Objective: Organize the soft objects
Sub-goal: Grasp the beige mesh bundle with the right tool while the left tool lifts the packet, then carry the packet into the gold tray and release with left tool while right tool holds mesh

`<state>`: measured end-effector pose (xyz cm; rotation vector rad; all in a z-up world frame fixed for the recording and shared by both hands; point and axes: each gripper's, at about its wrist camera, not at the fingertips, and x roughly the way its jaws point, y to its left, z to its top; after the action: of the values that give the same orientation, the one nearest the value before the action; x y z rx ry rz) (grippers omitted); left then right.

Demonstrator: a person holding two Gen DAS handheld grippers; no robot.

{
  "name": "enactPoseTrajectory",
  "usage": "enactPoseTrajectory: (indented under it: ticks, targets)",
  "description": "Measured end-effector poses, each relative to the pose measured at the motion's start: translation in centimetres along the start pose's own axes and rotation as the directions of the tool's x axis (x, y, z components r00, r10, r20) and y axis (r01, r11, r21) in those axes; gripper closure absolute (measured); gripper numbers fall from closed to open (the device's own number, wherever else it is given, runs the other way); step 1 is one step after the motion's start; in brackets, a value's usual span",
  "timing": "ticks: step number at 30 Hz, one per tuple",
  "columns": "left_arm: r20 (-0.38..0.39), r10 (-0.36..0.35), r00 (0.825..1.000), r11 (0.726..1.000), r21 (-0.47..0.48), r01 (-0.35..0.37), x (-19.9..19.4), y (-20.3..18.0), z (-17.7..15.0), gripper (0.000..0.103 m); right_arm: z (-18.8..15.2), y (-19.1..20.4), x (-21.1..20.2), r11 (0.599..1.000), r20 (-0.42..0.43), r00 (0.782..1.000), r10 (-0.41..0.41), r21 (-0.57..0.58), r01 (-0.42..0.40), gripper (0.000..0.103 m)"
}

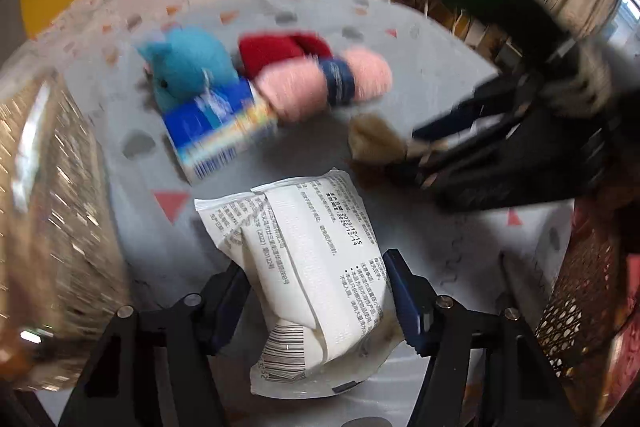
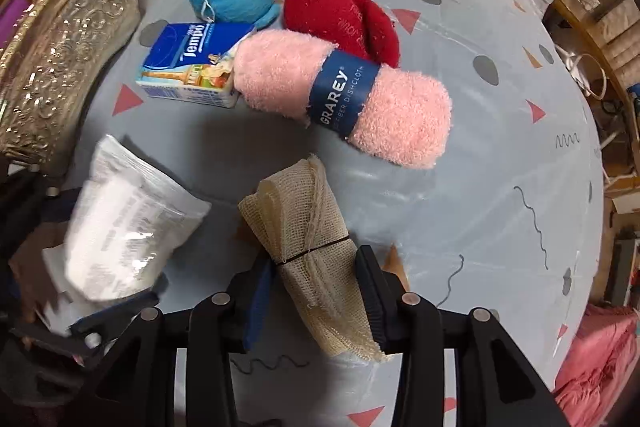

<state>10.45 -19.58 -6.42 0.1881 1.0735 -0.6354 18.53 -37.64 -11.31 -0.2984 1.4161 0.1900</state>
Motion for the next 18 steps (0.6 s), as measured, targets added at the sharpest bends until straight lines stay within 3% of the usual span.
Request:
enactPoseTrajectory:
  ticks: [10, 18]
  targets:
    - [0.12, 0.025, 0.992, 0.994, -0.109, -0.012, -5.8, 4.3, 5.7, 0.037, 1.3, 1.6, 0.0, 0.996, -0.03, 0.998, -0.049, 0.079, 0.051, 0.058]
    - [0.248, 0.159, 0.956, 0.961, -0.259, -0.093, -12.7, 12.7, 8.7, 0.037, 2.1, 2.5, -0.1, 0.991, -0.027, 0.999, -0.046, 0.121, 0.049, 0.058]
